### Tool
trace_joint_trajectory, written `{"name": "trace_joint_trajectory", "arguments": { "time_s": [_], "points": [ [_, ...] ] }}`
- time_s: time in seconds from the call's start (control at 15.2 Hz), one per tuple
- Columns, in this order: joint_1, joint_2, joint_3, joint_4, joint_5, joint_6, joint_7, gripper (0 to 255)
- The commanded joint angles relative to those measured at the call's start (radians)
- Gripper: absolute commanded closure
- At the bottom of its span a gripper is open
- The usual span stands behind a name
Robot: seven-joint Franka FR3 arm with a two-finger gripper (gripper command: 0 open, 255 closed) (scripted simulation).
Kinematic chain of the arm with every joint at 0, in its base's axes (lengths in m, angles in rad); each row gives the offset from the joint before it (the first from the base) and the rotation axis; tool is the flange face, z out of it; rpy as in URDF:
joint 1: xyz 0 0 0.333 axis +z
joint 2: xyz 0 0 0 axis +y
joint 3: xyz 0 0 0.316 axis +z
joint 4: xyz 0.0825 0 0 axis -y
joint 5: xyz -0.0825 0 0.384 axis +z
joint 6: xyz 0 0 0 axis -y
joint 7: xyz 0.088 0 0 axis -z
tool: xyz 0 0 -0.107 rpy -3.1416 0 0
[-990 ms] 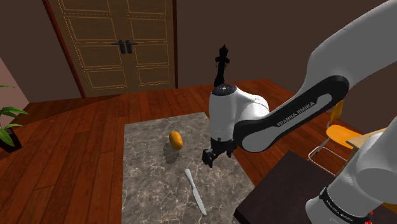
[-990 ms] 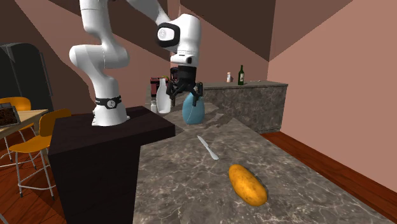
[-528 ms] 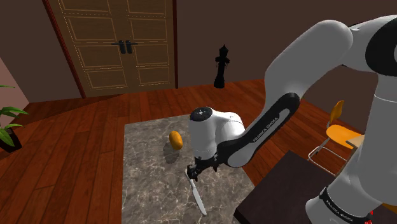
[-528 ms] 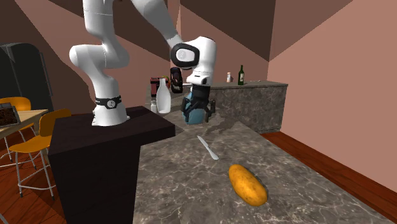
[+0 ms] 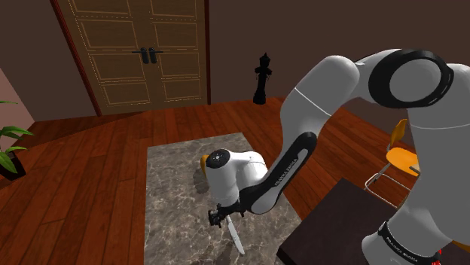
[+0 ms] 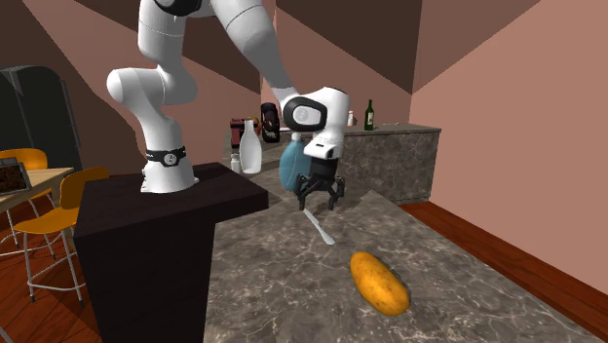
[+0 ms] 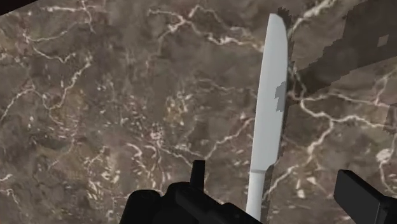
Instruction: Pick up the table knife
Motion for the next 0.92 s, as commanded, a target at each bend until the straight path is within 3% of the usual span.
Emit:
{"name": "trace_joint_trajectory", "arguments": {
  "time_s": [0.0, 0.33, 0.4, 0.86],
  "points": [
    [0.015, 0.032, -0.015, 0.016, -0.017, 0.014, 0.015, 0],
    [0.032, 0.076, -0.039, 0.033, -0.043, 0.040, 0.034, 0],
    [0.031, 0.075, -0.039, 0.030, -0.043, 0.042, 0.033, 255],
    [0.028, 0.072, -0.038, 0.027, -0.042, 0.042, 0.031, 255]
  ]
}}
